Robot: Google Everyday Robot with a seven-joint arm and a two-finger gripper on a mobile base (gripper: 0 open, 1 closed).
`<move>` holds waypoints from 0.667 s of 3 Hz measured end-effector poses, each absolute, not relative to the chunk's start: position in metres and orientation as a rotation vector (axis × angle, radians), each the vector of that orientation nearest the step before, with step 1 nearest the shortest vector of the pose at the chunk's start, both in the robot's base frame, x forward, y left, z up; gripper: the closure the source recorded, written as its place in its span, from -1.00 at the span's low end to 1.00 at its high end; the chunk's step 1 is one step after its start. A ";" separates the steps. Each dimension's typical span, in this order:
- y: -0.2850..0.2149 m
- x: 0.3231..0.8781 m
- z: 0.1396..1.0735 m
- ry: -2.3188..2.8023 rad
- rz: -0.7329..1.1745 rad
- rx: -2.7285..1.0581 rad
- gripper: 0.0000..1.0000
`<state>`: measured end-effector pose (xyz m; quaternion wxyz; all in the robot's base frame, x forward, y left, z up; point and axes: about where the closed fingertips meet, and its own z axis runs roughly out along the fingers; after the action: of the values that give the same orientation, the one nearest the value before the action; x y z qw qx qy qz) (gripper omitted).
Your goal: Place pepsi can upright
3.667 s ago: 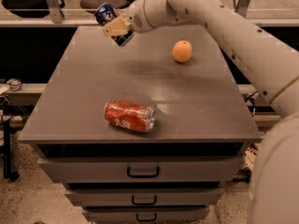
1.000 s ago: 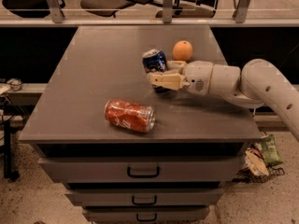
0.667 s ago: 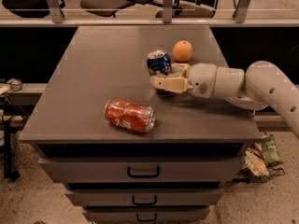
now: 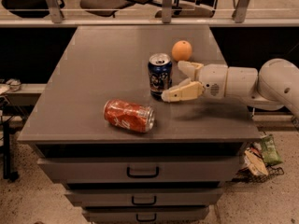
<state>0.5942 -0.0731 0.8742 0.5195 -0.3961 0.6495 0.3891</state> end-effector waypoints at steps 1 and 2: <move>-0.100 0.583 0.890 1.605 0.866 -0.977 -1.00; -0.137 0.573 0.918 1.623 0.776 -0.987 -1.00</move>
Offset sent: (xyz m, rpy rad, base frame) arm -0.0322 -0.1187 0.0817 -0.1890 -0.0792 -0.1376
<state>0.5733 -0.1373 0.9179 0.5183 -0.4114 0.6764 0.3234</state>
